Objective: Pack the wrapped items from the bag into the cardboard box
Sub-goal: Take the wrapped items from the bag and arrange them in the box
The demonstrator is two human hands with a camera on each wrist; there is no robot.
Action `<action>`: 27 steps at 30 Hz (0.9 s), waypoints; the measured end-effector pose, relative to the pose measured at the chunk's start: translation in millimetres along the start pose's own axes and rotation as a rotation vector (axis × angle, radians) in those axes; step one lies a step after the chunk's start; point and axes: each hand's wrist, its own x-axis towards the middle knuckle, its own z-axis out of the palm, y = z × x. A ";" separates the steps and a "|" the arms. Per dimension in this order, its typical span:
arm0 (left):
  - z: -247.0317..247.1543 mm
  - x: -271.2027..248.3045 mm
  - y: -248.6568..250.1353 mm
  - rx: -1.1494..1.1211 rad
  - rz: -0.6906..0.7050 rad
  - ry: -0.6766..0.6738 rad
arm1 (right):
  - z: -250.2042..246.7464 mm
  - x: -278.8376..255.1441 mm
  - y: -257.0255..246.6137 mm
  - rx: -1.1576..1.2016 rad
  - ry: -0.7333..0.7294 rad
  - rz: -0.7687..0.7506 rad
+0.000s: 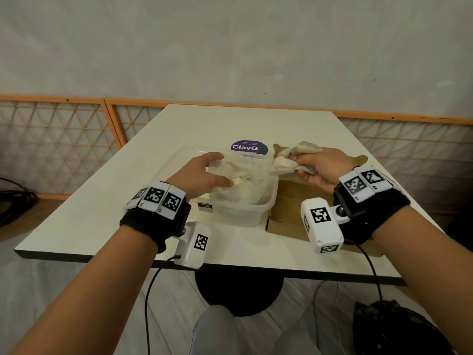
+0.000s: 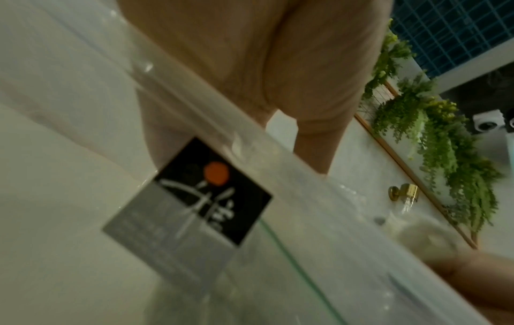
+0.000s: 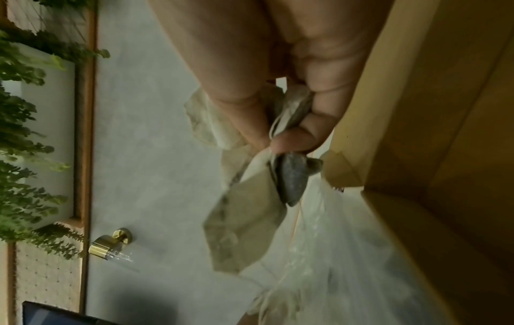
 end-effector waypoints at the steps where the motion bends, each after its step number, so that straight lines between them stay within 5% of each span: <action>1: -1.2 -0.8 -0.1 -0.017 -0.004 0.007 | -5.8 0.5 0.5 0.007 0.014 0.002; 9: -12.2 4.0 -6.0 0.242 0.076 0.193 | -55.1 2.3 -10.2 0.061 0.180 -0.028; 14: -10.0 6.8 -1.7 0.377 0.109 0.274 | -61.1 -4.8 13.7 -0.411 0.084 0.124; 19: 11.8 -4.6 23.7 0.366 0.458 0.472 | -71.7 -5.8 33.1 -0.752 0.123 0.074; 22: 30.5 -9.5 31.2 0.438 0.570 0.360 | -80.8 -16.1 40.5 -0.908 0.124 0.027; 27: 44.1 -5.7 24.9 0.672 0.344 0.193 | -86.5 -28.9 58.9 -0.963 0.067 -0.009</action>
